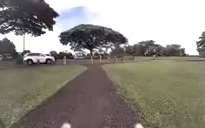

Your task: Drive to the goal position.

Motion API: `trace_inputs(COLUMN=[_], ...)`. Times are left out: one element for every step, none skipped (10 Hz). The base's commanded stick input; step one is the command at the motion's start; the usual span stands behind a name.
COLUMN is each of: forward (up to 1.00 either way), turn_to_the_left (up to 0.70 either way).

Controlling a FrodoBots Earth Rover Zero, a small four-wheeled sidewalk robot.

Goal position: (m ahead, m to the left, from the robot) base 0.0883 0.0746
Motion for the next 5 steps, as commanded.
trace_inputs(forward=[0.70, 0.70, 0.70, 0.70, 0.70], turn_to_the_left=[0.00, 0.00, 0.01, 0.06, 0.01])
